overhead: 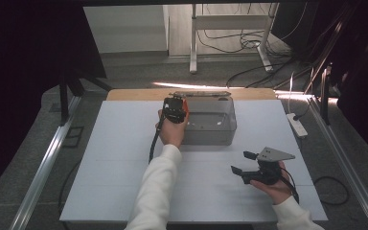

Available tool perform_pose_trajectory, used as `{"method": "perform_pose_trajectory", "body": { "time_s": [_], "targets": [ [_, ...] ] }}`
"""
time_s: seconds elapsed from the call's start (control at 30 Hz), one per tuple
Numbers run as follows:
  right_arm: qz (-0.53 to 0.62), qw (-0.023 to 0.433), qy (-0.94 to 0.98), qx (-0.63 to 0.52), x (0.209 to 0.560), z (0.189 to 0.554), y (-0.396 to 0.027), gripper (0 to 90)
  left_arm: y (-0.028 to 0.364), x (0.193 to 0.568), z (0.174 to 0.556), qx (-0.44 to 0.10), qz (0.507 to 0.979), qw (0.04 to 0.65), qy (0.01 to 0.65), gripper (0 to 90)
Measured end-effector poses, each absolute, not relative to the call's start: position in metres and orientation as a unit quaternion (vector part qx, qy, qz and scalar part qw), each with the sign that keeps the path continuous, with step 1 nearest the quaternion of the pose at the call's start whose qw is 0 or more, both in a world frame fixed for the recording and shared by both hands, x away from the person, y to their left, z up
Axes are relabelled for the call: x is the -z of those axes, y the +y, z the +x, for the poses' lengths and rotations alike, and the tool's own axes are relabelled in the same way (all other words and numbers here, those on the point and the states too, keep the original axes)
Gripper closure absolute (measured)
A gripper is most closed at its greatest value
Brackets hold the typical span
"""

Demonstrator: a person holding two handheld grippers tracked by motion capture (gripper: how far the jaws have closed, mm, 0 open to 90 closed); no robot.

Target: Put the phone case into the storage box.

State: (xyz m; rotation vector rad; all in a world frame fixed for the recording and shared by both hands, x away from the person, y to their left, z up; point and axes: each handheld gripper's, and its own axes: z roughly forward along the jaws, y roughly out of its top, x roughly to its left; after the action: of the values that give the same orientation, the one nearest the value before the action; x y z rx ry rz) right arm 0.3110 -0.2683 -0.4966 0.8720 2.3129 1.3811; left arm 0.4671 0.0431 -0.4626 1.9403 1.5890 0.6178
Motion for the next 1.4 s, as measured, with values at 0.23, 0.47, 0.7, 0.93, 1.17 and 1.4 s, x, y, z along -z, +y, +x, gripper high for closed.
{"method": "perform_pose_trajectory", "body": {
  "time_s": [0.23,0.47,0.7,0.93,1.17,1.4],
  "targets": [
    [0.304,0.155,0.805,-0.485,0.496,0.311,-0.269,21.2,0.042,0.463,0.466,-0.236,0.726,0.271,0.587,78.6],
    [0.306,0.155,0.804,-0.486,0.496,0.311,-0.270,21.2,0.040,0.465,0.465,-0.250,0.731,0.262,0.578,78.6],
    [0.306,0.157,0.803,-0.486,0.495,0.311,-0.271,21.2,0.038,0.466,0.462,-0.254,0.734,0.264,0.571,72.7],
    [0.308,0.157,0.802,-0.487,0.495,0.311,-0.272,21.2,0.038,0.465,0.460,-0.256,0.735,0.270,0.566,64.5],
    [0.308,0.157,0.800,-0.490,0.495,0.312,-0.272,21.2,0.039,0.458,0.456,-0.263,0.733,0.288,0.558,52.9],
    [0.308,0.157,0.800,-0.490,0.494,0.312,-0.273,21.2,0.050,0.444,0.450,-0.250,0.728,0.323,0.550,43.0]
  ]
}}
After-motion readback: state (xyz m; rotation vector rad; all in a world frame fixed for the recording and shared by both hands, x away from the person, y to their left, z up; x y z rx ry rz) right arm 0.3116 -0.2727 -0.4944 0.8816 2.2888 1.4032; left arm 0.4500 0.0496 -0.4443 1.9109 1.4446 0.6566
